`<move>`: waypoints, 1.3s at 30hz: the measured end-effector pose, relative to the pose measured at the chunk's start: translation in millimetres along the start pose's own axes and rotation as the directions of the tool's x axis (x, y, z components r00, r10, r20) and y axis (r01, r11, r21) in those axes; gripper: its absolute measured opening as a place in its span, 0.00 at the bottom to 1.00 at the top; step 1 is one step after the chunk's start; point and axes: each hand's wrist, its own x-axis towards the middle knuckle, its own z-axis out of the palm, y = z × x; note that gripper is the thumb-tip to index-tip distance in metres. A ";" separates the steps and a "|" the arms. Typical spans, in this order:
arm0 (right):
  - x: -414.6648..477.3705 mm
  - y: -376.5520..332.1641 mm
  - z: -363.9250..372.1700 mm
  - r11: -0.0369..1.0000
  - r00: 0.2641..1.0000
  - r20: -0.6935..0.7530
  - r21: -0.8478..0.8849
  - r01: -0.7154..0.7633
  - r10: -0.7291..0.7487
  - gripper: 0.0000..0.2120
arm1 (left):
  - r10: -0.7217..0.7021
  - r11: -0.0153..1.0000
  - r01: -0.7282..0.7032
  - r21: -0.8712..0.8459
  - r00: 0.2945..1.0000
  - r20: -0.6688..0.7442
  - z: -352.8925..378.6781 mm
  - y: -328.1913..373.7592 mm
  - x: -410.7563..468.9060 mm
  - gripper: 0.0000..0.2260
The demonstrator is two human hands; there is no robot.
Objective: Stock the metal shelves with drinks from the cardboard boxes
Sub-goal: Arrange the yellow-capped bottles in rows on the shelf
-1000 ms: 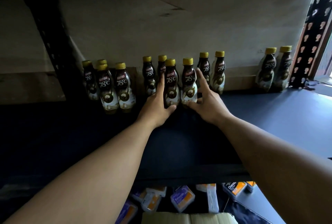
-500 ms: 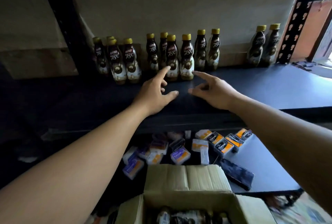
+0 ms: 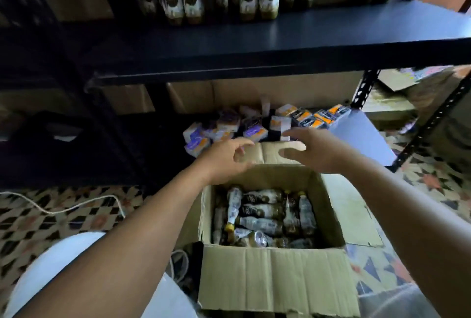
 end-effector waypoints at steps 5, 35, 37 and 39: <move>-11.2 17.4 37.7 0.990 0.873 0.474 -0.128 -0.056 0.111 0.23 | -0.326 0.943 0.228 0.244 0.785 0.527 27.1 -38.2 -20.3 0.35; 50.5 133.7 242.8 0.563 0.825 0.136 0.668 -0.486 0.549 0.28 | -0.558 0.821 0.558 -0.121 0.829 0.037 211.5 -135.5 4.5 0.42; 54.9 135.2 252.3 0.578 0.819 0.132 0.646 -0.498 0.558 0.29 | -0.485 0.872 0.476 -0.114 0.871 -0.074 209.6 -128.8 3.7 0.37; 58.3 136.7 260.2 0.617 0.821 0.115 0.604 -0.505 0.559 0.29 | -0.398 0.917 0.379 -0.127 0.894 -0.205 206.5 -121.8 4.4 0.32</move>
